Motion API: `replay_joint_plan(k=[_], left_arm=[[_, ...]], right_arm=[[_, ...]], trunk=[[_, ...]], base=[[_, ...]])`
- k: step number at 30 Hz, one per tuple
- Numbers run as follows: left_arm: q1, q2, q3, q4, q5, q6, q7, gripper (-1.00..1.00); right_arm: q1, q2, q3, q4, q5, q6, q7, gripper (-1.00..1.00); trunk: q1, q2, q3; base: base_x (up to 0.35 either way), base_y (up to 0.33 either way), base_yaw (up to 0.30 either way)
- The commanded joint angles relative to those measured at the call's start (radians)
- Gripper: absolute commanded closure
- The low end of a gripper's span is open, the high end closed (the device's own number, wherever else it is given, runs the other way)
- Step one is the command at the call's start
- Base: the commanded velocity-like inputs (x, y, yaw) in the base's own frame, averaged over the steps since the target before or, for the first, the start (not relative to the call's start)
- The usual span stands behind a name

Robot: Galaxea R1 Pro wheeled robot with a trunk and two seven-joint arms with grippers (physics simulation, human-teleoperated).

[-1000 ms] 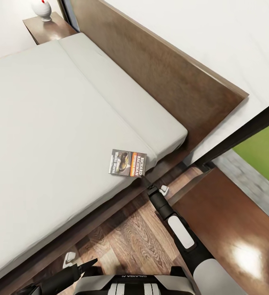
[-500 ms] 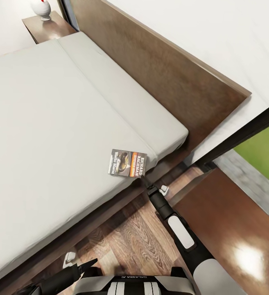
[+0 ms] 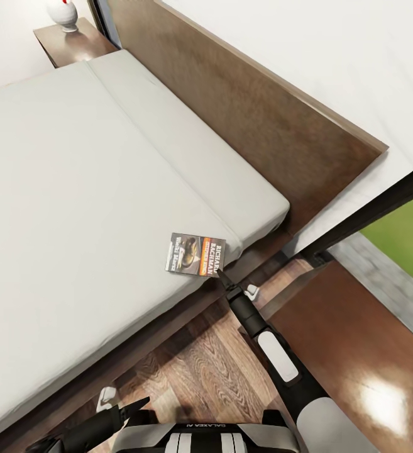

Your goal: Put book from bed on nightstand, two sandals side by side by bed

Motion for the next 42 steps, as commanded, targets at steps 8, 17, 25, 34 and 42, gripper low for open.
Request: replay_joint_plan(k=[8,17,25,34,42], left_arm=[[0.0,0.0,-0.003,0.0,0.006,0.01,-0.002,-1.0],[0.0,0.0,-0.003,0.0,0.005,0.01,-0.002,-1.0],[0.0,0.0,-0.003,0.0,0.005,0.01,-0.002,-1.0],[0.0,0.0,-0.003,0.0,0.005,0.01,-0.001,-1.0],[0.0,0.0,-0.003,0.0,0.005,0.01,-0.001,-1.0]], right_arm=[[0.0,0.0,0.0,0.0,-0.011,0.007,0.003,-1.0],[0.0,0.0,0.0,0.0,-0.011,0.007,0.003,-1.0],[0.0,0.0,0.0,0.0,-0.011,0.007,0.003,-1.0],[0.0,0.0,0.0,0.0,-0.011,0.006,0.003,-1.0],[0.0,0.0,0.0,0.0,-0.012,0.004,0.003,1.0]], trunk=[[0.0,0.0,0.0],[0.0,0.0,0.0],[0.0,0.0,0.0],[0.0,0.0,0.0],[0.0,0.0,0.0]], base=[[0.0,0.0,0.0],[0.023,0.0,0.0],[0.028,0.011,0.0],[0.062,0.026,0.0],[0.0,0.0,0.0]])
